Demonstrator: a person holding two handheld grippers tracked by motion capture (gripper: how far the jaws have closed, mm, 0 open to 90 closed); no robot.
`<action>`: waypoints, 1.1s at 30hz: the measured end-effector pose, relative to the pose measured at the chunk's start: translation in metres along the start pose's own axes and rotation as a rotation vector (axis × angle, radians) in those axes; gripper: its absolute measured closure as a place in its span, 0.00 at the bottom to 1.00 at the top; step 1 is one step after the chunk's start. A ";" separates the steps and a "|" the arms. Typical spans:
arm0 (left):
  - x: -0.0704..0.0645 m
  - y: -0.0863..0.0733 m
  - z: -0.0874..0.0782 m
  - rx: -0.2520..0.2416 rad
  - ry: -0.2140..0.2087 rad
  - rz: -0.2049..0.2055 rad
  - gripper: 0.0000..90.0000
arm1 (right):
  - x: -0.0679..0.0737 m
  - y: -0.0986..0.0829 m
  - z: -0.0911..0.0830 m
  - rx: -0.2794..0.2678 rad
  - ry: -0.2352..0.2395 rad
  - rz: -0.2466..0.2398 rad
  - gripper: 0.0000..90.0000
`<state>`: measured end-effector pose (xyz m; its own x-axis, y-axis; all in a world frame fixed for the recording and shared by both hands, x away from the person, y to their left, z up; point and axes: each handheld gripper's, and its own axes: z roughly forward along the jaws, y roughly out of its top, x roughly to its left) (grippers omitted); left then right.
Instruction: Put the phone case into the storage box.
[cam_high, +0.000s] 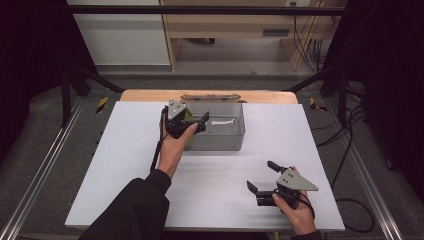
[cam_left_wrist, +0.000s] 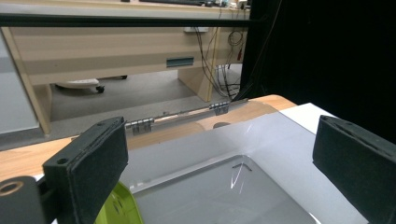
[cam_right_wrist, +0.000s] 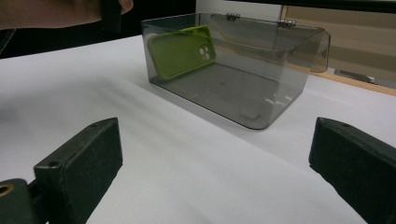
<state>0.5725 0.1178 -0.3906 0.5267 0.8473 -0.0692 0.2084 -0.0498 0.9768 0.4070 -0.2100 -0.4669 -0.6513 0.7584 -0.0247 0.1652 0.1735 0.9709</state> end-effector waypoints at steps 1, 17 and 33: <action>0.001 0.000 -0.001 -0.002 -0.001 -0.004 0.03 | 0.000 0.000 0.000 0.000 0.000 0.000 0.03; -0.003 0.003 -0.004 -0.043 -0.062 0.053 0.01 | 0.001 0.000 0.001 0.006 0.007 0.004 0.03; 0.004 0.013 -0.015 -0.084 -0.043 0.065 0.01 | 0.002 0.001 0.000 0.006 0.013 0.002 0.03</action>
<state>0.5646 0.1284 -0.3749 0.5723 0.8199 -0.0117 0.1036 -0.0582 0.9929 0.4058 -0.2081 -0.4660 -0.6609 0.7502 -0.0199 0.1707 0.1761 0.9695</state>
